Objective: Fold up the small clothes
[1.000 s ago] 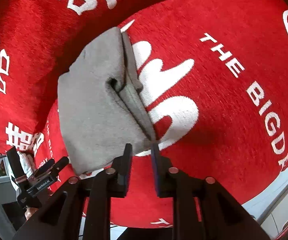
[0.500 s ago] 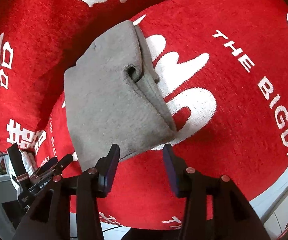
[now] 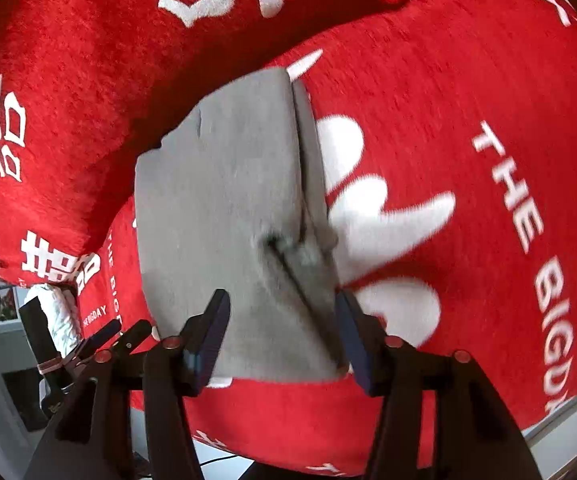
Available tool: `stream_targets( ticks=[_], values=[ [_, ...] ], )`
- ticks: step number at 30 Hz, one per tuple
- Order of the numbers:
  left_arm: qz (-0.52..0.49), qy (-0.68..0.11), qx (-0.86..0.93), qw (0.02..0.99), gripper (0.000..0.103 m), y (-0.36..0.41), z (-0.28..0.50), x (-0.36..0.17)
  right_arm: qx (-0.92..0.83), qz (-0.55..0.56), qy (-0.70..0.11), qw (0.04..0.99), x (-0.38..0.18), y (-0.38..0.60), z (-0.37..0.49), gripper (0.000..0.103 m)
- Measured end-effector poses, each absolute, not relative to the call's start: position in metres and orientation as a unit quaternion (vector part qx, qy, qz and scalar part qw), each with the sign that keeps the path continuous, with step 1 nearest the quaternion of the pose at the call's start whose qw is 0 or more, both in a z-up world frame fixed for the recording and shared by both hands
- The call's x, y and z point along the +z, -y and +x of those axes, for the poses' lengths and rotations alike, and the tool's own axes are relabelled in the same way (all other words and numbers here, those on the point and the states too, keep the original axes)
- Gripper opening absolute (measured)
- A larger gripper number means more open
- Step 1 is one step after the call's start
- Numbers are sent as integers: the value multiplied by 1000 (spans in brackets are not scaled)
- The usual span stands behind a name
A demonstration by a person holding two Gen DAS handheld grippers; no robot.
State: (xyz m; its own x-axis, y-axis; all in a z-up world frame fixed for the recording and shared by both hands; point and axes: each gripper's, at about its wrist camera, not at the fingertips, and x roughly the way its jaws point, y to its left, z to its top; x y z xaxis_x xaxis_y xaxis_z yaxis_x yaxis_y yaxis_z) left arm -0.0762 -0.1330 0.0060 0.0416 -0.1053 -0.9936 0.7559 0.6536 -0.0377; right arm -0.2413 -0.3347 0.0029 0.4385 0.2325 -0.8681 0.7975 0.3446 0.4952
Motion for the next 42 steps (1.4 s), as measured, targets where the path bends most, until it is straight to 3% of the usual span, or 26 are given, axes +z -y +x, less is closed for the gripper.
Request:
stream_targets(
  ticks=[5, 10, 22, 29, 42],
  values=[
    [243, -620, -318, 674, 103, 149, -66, 7, -206, 530, -491, 660, -5, 363, -235, 62],
    [241, -621, -318, 675, 103, 168, -57, 4, -202, 542, -490, 652, -19, 383, -232, 77],
    [238, -629, -319, 668, 103, 188, -58, -5, -185, 564, -485, 642, -39, 400, -234, 78],
    [146, -662, -340, 652, 103, 175, -25, -5, -146, 592, -462, 645, -48, 413, -248, 78],
    [132, -705, -396, 573, 103, 217, -48, -57, -7, 643, -417, 642, -85, 416, -216, 79]
  ],
)
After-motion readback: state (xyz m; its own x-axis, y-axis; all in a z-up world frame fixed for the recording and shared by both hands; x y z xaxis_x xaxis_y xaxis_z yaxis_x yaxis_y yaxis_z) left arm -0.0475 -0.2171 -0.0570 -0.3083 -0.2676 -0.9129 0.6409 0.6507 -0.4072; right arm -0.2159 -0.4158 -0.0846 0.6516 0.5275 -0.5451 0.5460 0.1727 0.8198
